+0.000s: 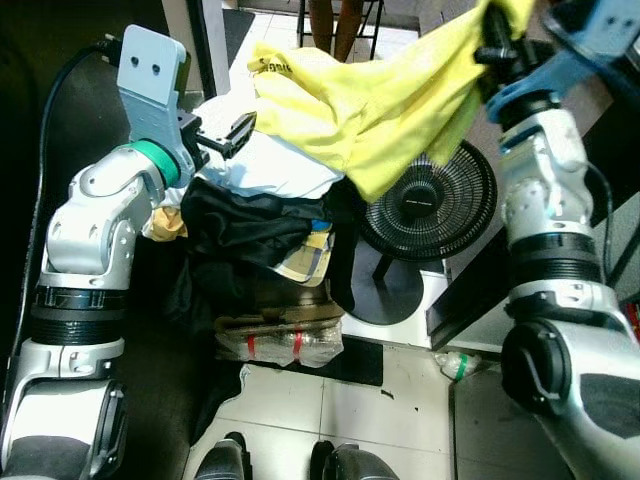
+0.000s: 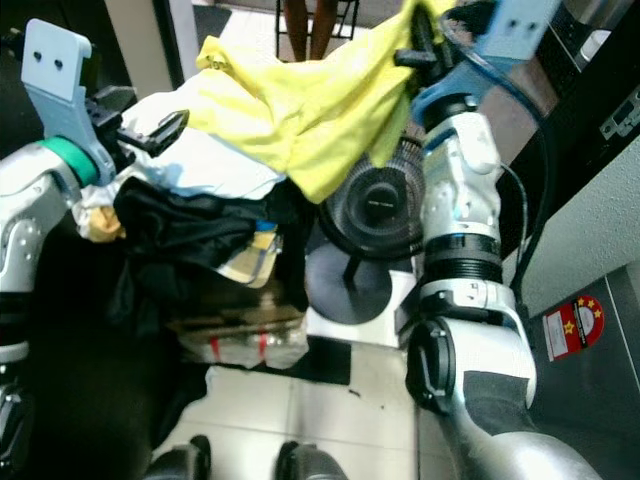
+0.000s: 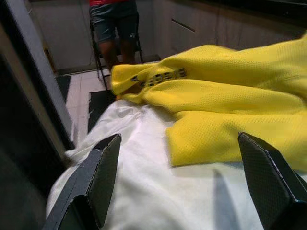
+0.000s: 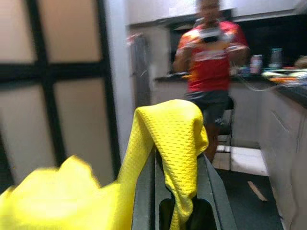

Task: Clothes washing

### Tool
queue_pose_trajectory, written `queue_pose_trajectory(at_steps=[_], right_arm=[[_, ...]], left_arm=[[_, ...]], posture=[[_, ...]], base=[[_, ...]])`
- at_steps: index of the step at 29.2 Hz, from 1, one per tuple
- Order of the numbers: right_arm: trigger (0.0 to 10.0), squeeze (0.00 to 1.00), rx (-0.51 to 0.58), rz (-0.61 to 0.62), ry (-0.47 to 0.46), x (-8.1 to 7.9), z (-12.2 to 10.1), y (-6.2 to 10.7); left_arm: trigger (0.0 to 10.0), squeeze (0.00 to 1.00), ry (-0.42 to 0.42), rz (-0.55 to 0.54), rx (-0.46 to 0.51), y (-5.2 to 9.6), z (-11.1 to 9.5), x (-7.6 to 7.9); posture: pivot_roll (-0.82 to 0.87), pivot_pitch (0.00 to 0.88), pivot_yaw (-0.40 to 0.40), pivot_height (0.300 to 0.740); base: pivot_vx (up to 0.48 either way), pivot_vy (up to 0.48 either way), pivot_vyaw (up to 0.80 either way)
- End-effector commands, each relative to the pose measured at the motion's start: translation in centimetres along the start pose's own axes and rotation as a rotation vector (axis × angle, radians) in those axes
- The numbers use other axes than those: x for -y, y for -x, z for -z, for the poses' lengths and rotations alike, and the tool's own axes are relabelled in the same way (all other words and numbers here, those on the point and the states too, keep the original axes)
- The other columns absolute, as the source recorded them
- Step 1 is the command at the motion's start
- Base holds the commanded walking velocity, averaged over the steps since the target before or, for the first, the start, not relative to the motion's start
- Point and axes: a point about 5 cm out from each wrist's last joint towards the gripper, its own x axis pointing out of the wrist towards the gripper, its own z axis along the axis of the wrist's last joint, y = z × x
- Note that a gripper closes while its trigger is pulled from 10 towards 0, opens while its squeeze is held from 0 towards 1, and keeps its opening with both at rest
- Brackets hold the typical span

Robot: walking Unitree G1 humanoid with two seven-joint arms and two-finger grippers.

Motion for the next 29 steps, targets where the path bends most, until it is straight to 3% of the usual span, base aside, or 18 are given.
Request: queue_pose_trajectory(at_steps=[1, 2, 4, 5, 6, 8, 12, 15, 16, 17, 19, 20, 21, 24, 25, 27, 28, 29], right_arm=[[10.0, 0.0, -0.028, -0.093, 0.021, -1.9, 0.4, -0.8], [10.0, 0.0, -0.028, -0.093, 0.021, -1.9, 0.4, -0.8], [10.0, 0.0, 0.025, -0.181, -0.024, -5.3, -0.3, -2.4], [10.0, 0.0, 0.025, -0.181, -0.024, -5.3, -0.3, -2.4], [10.0, 0.0, 0.078, -0.231, -0.075, -8.0, -1.4, -3.9], [10.0, 0.0, 0.078, -0.231, -0.075, -8.0, -1.4, -3.9], [10.0, 0.0, 0.126, -0.28, -0.13, -10.8, -2.8, -5.3], [10.0, 0.0, 0.14, -0.284, -0.154, -11.5, -3.2, -5.7], [10.0, 0.0, 0.135, -0.307, -0.155, -12.4, -3.2, -5.9], [10.0, 0.0, 0.135, -0.307, -0.155, -12.4, -3.2, -5.9], [10.0, 0.0, 0.043, -0.42, -0.131, -14.5, -1.1, -5.1], [10.0, 0.0, 0.043, -0.42, -0.131, -14.5, -1.1, -5.1], [10.0, 0.0, -0.01, -0.481, -0.116, -15.3, 0.3, -4.4], [10.0, 0.0, -0.01, -0.481, -0.116, -15.3, 0.3, -4.4], [10.0, 0.0, -0.072, -0.56, -0.101, -16.0, 2.2, -3.2], [10.0, 0.0, -0.072, -0.56, -0.101, -16.0, 2.2, -3.2], [10.0, 0.0, -0.134, -0.639, -0.069, -16.4, 4.3, -1.6], [10.0, 0.0, -0.134, -0.639, -0.069, -16.4, 4.3, -1.6]], left_arm=[[10.0, 0.0, -0.006, 0.005, -0.013, 0.1, 0.2, 0.3], [10.0, 0.0, -0.006, 0.005, -0.013, 0.1, 0.2, 0.3], [10.0, 0.0, -0.008, 0.003, -0.014, 0.3, 0.2, 0.2], [10.0, 0.0, -0.008, 0.003, -0.014, 0.3, 0.2, 0.2], [10.0, 0.0, -0.011, -0.003, -0.018, 0.4, 0.3, 0.2], [10.0, 0.0, -0.011, -0.003, -0.018, 0.4, 0.3, 0.2], [10.0, 0.0, -0.011, -0.01, -0.021, 0.6, 0.4, 0.1], [10.0, 0.0, -0.01, -0.013, -0.022, 0.6, 0.5, 0.2], [10.0, 0.0, -0.009, -0.015, -0.023, 0.6, 0.6, 0.2], [10.0, 0.0, -0.009, -0.015, -0.023, 0.6, 0.6, 0.2], [10.0, 0.0, -0.007, -0.023, -0.023, 0.9, 0.6, 0.2], [10.0, 0.0, -0.007, -0.023, -0.023, 0.9, 0.6, 0.2], [10.0, 0.0, -0.006, -0.027, -0.023, 1.0, 0.7, 0.1], [10.0, 0.0, -0.006, -0.027, -0.023, 1.0, 0.7, 0.1], [10.0, 0.0, -0.006, -0.032, -0.026, 1.1, 0.8, 0.0], [10.0, 0.0, -0.006, -0.032, -0.026, 1.1, 0.8, 0.0], [10.0, 0.0, -0.005, -0.034, -0.029, 1.2, 0.9, -0.1], [10.0, 0.0, -0.005, -0.034, -0.029, 1.2, 0.9, -0.1]], posture=[[0.09, 0.107, -0.002, 0.74], [0.09, 0.107, -0.002, 0.74], [0.11, 0.11, -0.007, 0.74], [0.11, 0.11, -0.007, 0.74], [0.12, 0.11, -0.016, 0.74], [0.12, 0.11, -0.016, 0.74], [0.12, 0.111, -0.026, 0.74], [0.13, 0.109, -0.035, 0.74], [0.13, 0.108, -0.041, 0.74], [0.13, 0.108, -0.041, 0.74], [0.14, 0.111, -0.05, 0.74], [0.14, 0.111, -0.05, 0.74], [0.14, 0.111, -0.05, 0.74], [0.14, 0.111, -0.05, 0.74], [0.13, 0.112, -0.05, 0.74], [0.13, 0.112, -0.05, 0.74], [0.13, 0.112, -0.05, 0.74], [0.13, 0.112, -0.05, 0.74]], base=[[0.0, 0.0, 0.0], [0.0, 0.0, 0.0], [0.0, 0.0, 0.0], [0.0, 0.0, 0.0], [0.0, 0.0, 0.0], [0.0, 0.0, 0.0], [0.0, 0.0, 0.0], [0.0, 0.0, 0.0], [0.0, 0.0, 0.0], [0.0, 0.0, 0.0], [0.0, 0.0, 0.0], [0.0, 0.0, 0.0], [0.0, 0.0, 0.0], [0.0, 0.0, 0.0], [0.0, 0.0, 0.0], [0.0, 0.0, 0.0], [0.0, 0.0, 0.0], [0.0, 0.0, 0.0]])
